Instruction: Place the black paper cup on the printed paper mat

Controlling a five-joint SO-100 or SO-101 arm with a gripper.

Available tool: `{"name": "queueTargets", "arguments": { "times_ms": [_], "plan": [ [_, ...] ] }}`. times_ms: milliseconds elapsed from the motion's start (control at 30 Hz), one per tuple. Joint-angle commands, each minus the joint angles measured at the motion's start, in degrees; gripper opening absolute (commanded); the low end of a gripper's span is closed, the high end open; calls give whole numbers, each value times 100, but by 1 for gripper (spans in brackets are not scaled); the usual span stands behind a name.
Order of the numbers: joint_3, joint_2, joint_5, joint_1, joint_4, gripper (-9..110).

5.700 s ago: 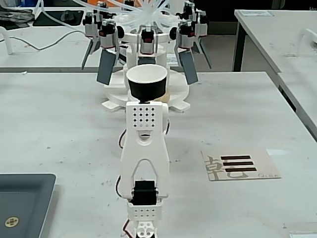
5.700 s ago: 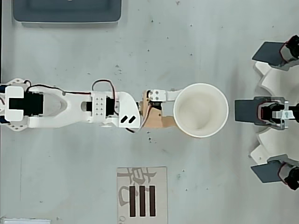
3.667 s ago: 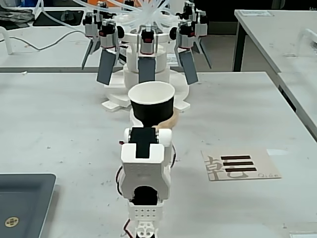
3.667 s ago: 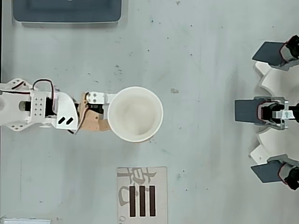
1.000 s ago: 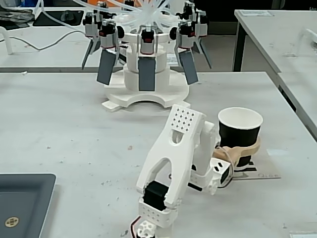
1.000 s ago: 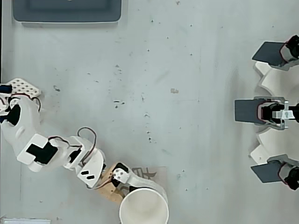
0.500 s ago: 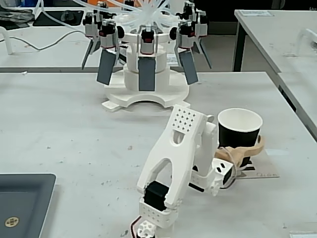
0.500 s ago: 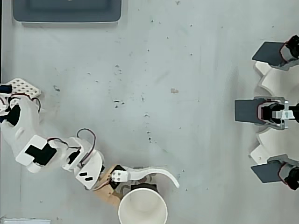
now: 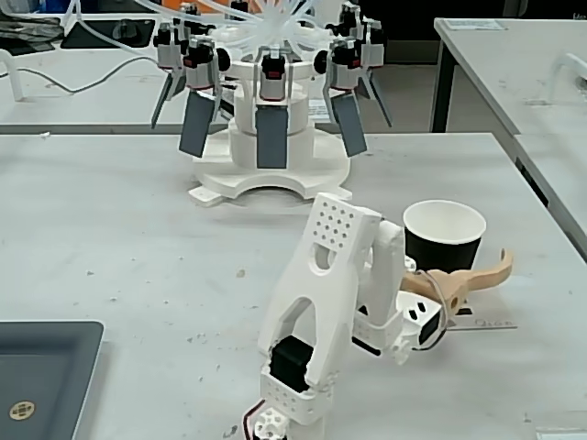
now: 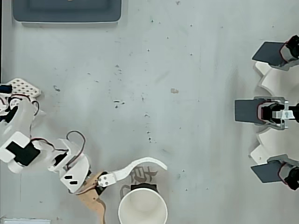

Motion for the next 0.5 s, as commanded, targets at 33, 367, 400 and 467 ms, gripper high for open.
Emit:
{"name": "queueTargets", "arguments": {
  "times_ms": [33, 367, 400, 467],
  "plan": [
    [527, 1046, -35, 44, 53, 61],
    [1942, 2698, 35, -114, 53, 57],
    [2057, 2839, 44, -132, 53, 57],
    [2303, 3138, 53, -167, 53, 56]
  ]
}}
